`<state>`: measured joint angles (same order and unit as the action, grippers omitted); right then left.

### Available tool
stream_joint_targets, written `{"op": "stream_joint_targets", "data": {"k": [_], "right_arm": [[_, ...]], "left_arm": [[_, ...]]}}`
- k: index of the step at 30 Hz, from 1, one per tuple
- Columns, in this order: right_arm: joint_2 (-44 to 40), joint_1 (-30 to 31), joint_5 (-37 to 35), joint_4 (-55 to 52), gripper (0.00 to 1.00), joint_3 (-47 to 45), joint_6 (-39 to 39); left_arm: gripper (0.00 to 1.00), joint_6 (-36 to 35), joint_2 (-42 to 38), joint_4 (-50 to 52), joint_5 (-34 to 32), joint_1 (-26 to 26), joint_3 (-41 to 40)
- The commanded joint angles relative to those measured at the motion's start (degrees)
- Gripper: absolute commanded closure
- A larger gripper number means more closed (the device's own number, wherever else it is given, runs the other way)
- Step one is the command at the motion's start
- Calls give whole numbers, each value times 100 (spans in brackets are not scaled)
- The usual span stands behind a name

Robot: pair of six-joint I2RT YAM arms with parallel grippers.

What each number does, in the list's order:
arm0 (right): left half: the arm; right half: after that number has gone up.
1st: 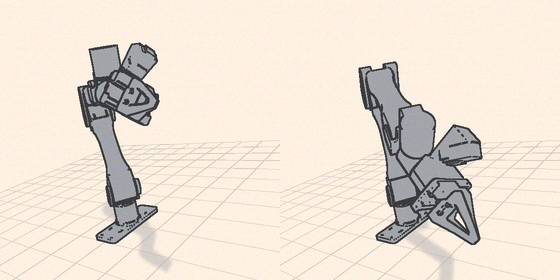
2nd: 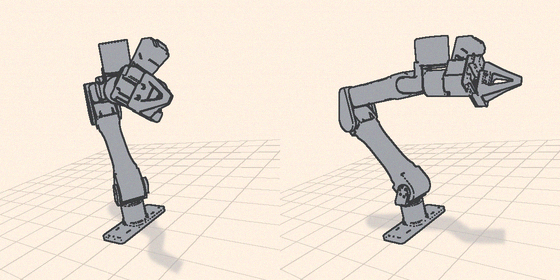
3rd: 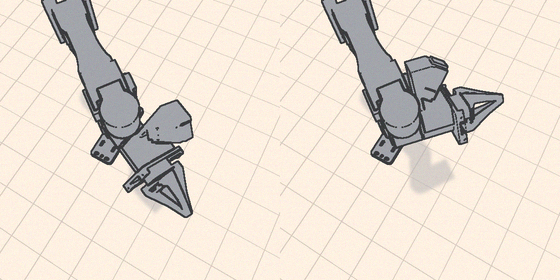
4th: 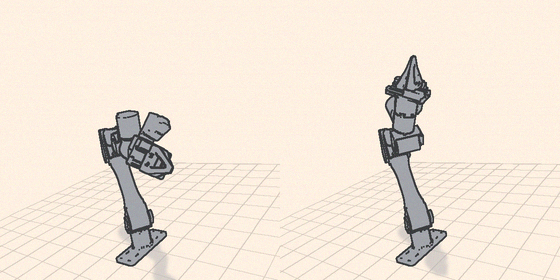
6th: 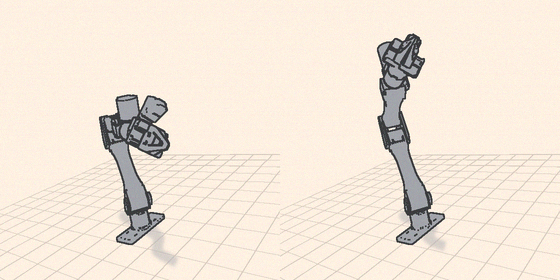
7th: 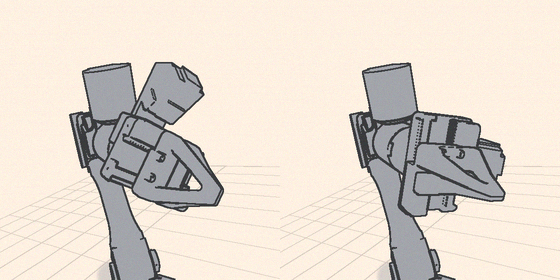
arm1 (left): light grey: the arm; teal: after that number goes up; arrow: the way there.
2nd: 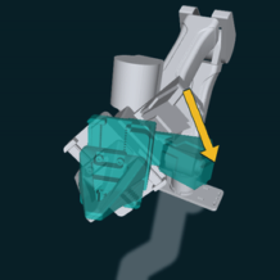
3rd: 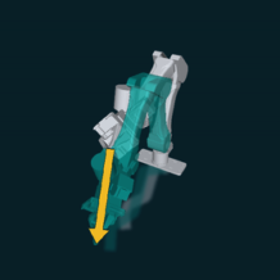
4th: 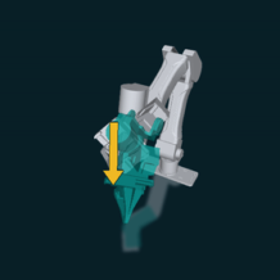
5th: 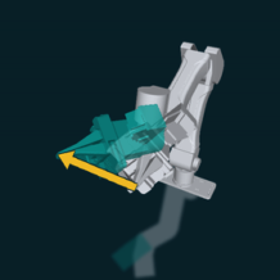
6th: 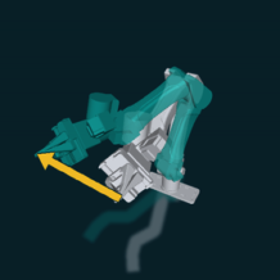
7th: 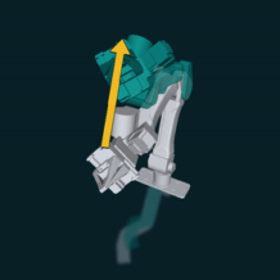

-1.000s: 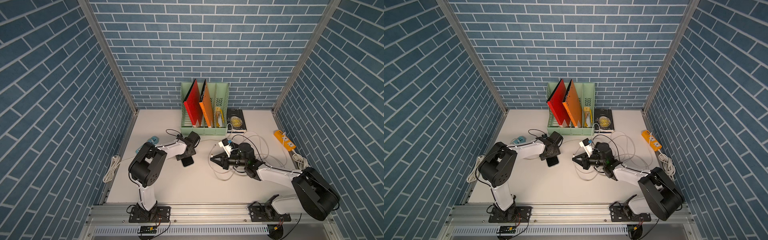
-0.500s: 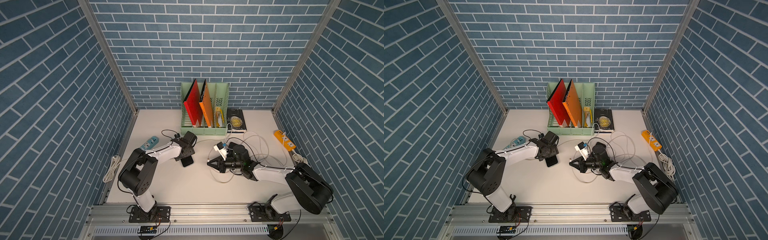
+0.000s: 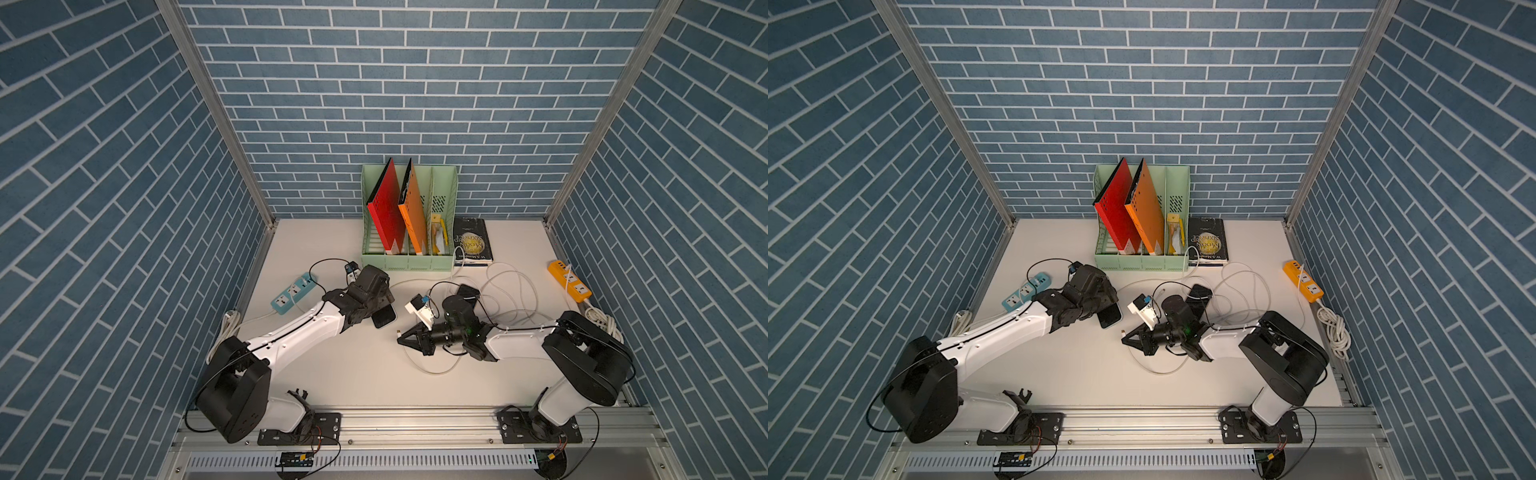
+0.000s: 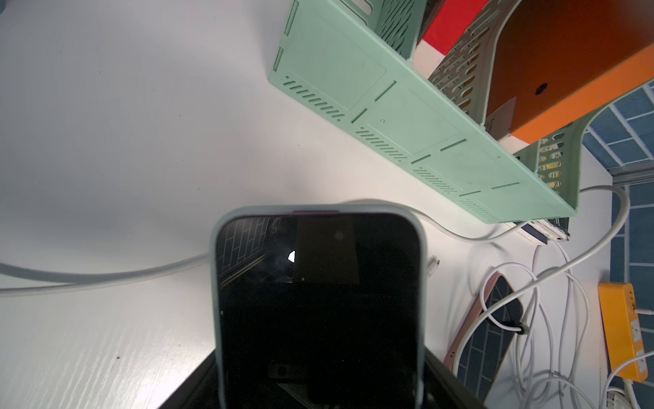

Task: Plug the charging cable into the phone
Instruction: Insert the charging cable into the phone.

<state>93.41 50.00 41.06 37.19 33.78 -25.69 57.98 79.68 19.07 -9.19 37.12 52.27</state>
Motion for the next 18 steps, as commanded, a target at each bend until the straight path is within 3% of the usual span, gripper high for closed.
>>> {"op": "stream_joint_targets", "data": {"k": [1,18], "right_arm": [[137,49,169,266,100,150,-128],[569,43,284,237,100,416,-301]], "left_arm": [[100,-22,-159,-318,-121,94,-55],[100,-235,-129,-526,-417,452,-120]]}}
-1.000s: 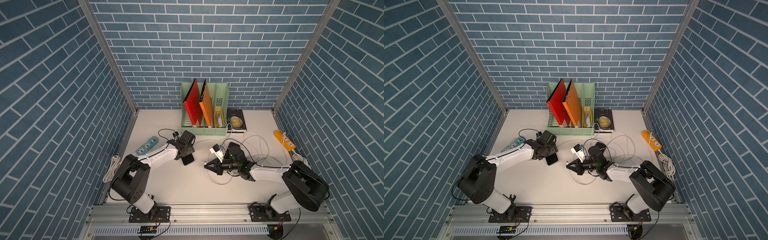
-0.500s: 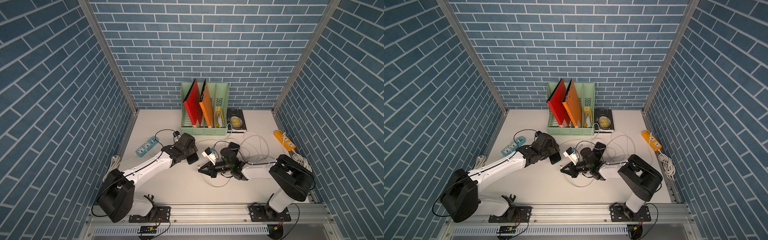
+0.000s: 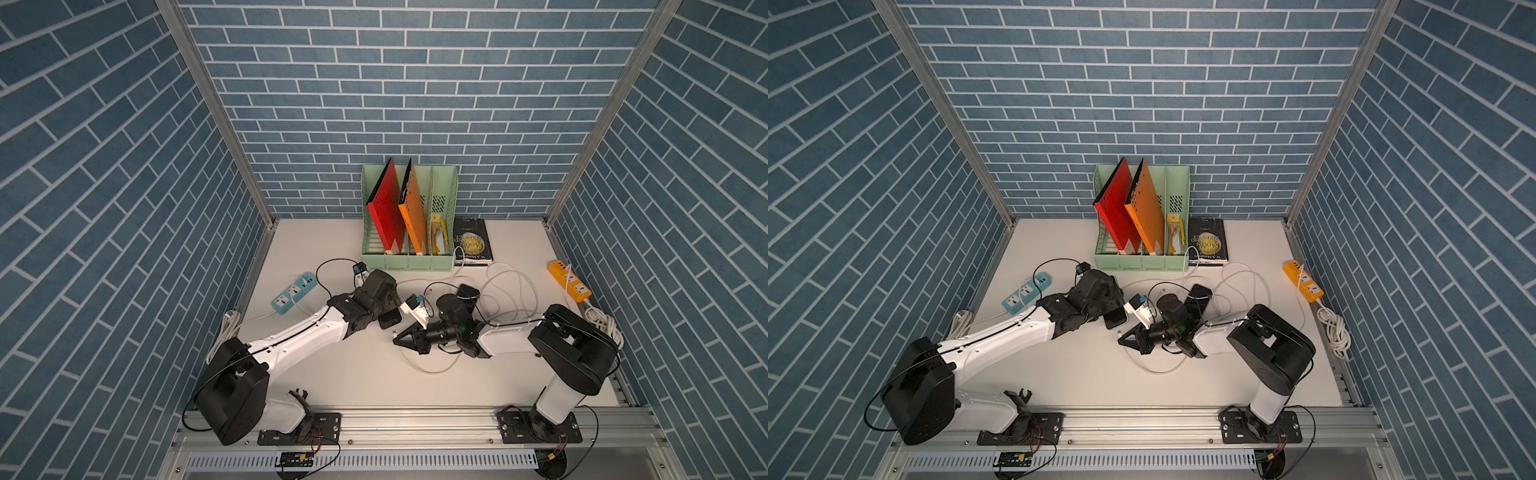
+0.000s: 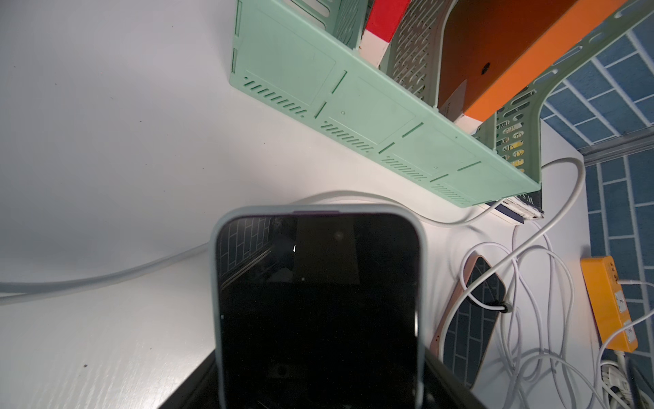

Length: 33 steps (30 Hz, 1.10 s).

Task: Plug the charging cable into the phone
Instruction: Insert the charging cable into the phone.

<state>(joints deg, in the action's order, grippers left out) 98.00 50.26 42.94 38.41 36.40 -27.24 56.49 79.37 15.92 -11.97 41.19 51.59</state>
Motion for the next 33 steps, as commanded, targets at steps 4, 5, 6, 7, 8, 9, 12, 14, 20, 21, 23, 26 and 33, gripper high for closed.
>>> {"op": "stream_joint_targets", "data": {"k": [4,5,6,7,8,9,12,14,20,21,23,26,33], "right_arm": [[111,-1,130,131,100,161,-170],[100,-11,125,138,100,157,-180],[85,-19,122,146,100,149,-191],[67,-37,139,177,100,133,-205],[56,-51,151,192,100,120,-221],[47,-71,164,225,100,107,-239],[2,-112,188,306,100,58,-300],[-4,-137,195,324,100,39,-321],[42,-167,188,302,100,59,-351],[50,-166,174,292,100,66,-352],[93,-166,185,241,100,92,-352],[168,-166,220,193,100,112,-352],[226,-170,337,89,100,96,-334]], "left_arm": [[100,-117,-102,-231,-141,88,-66],[100,-123,-94,-244,-139,91,-74],[100,-129,-93,-246,-147,83,-90],[100,-129,-103,-254,-152,90,-115],[100,-128,-106,-256,-156,91,-134],[100,-125,-111,-264,-164,96,-154],[100,-136,-124,-298,-189,102,-205],[100,-136,-132,-317,-192,122,-226],[100,-171,-107,-368,-226,201,-246],[100,-173,-109,-369,-247,208,-246],[100,-169,-119,-362,-281,210,-255],[100,-169,-150,-329,-360,213,-243],[100,-225,-170,-279,-468,209,-172]]}}
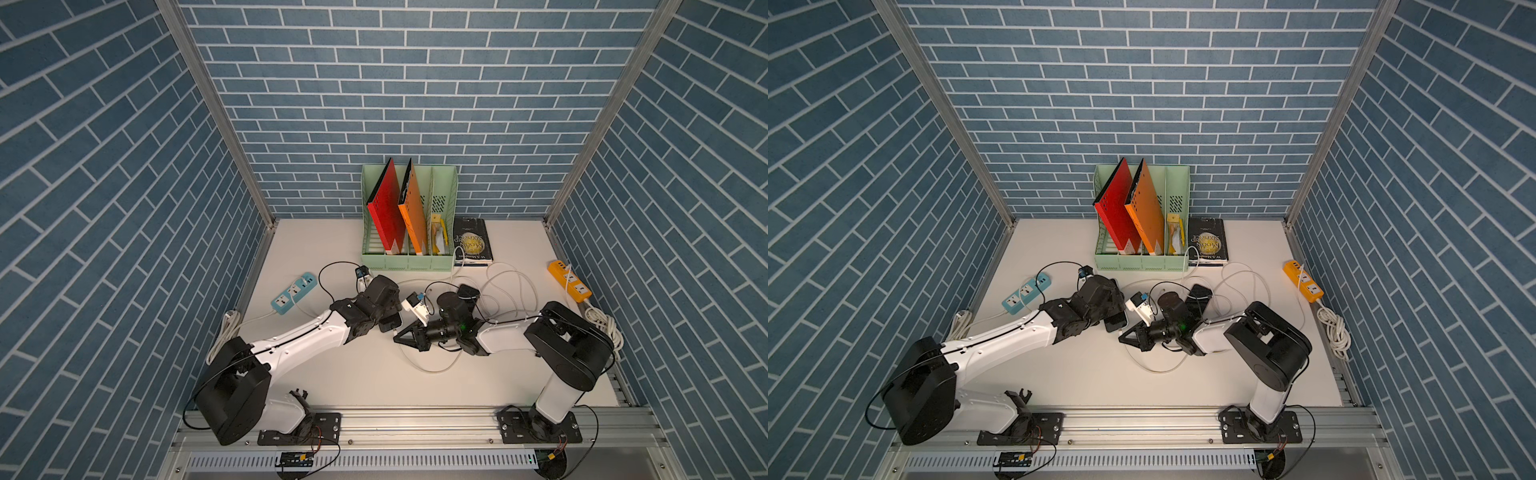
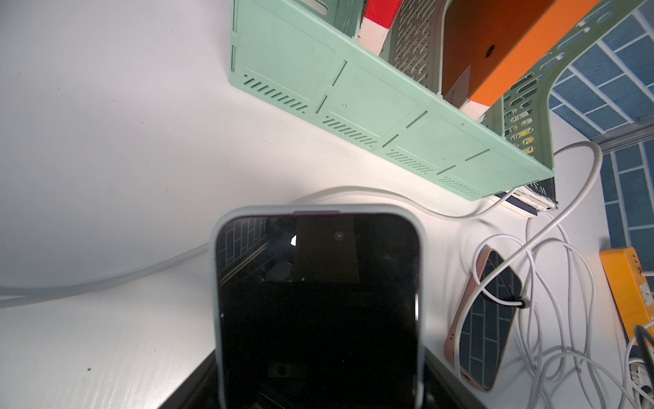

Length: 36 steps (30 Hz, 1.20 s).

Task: Plug the charging cable into the phone
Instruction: Insert the charging cable into the phone.

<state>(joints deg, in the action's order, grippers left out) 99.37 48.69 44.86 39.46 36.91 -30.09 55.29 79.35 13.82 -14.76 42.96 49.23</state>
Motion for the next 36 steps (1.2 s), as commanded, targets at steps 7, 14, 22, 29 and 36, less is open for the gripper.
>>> {"op": "stream_joint_targets", "data": {"k": [7,14,22,29,36], "right_arm": [[173,-8,184,-74,100,104,-41],[214,0,196,-106,100,132,-41],[267,9,246,-99,100,202,-57],[275,44,281,-71,100,210,-67],[284,45,322,-92,100,246,-75]], "left_arm": [[100,-122,-157,-128,-174,34,10],[100,-139,-121,-166,-137,31,33],[100,-116,-111,-233,-127,56,-47],[100,-100,15,-310,-102,101,-23],[100,-101,97,-326,-116,151,12]]}}
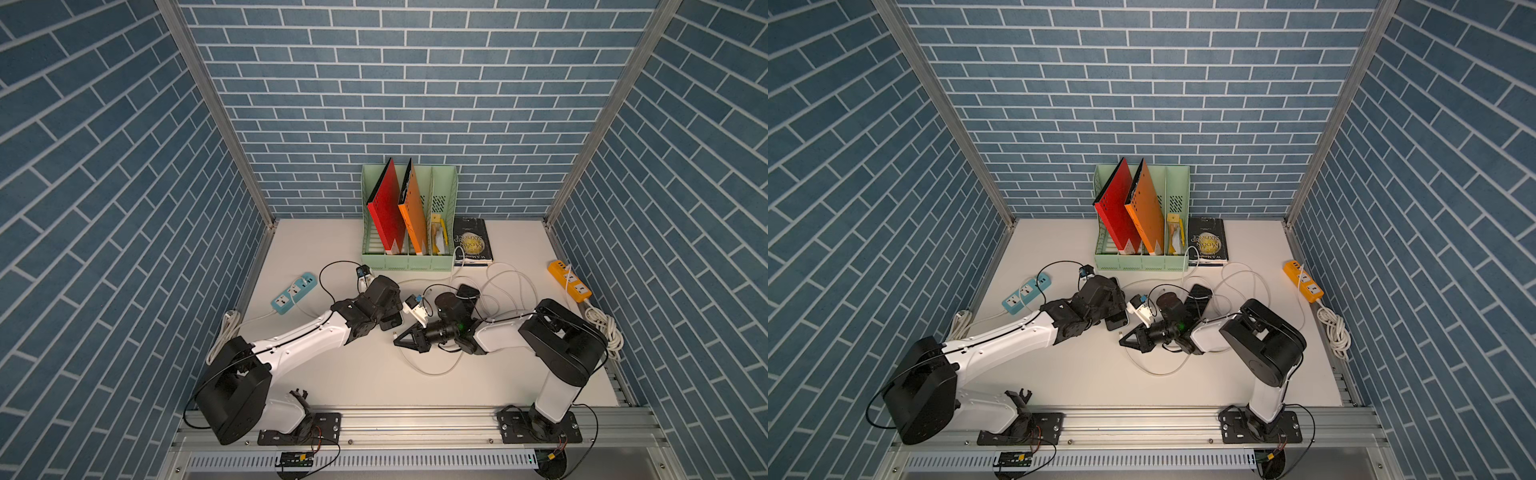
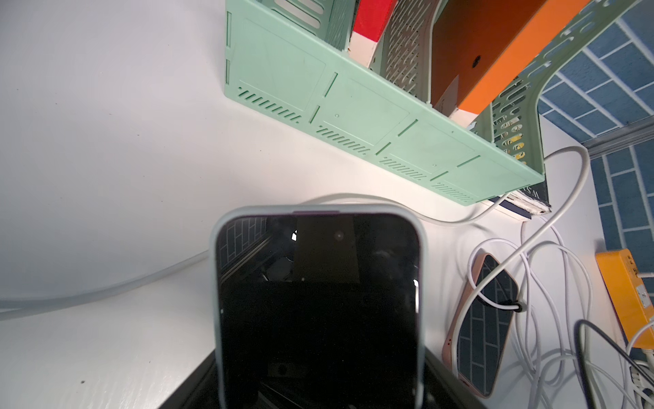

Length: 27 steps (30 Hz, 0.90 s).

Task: Plug the charging cable into the phone
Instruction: Insert the charging cable into the phone.

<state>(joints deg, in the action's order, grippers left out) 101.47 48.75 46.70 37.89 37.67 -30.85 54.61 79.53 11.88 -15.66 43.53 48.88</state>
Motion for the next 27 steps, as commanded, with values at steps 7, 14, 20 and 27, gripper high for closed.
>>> {"op": "stream_joint_targets", "data": {"k": [7,14,20,27], "right_arm": [[48,25,69,115,100,186,-16],[52,4,85,141,100,214,-52],[-15,-92,162,343,100,124,-205],[21,-108,179,386,100,118,-242]], "left_arm": [[100,-45,35,-177,-20,112,-70],[100,-83,38,-215,-25,165,-128],[100,-86,38,-338,-32,197,-261],[100,-88,39,-443,-22,247,-335]]}}
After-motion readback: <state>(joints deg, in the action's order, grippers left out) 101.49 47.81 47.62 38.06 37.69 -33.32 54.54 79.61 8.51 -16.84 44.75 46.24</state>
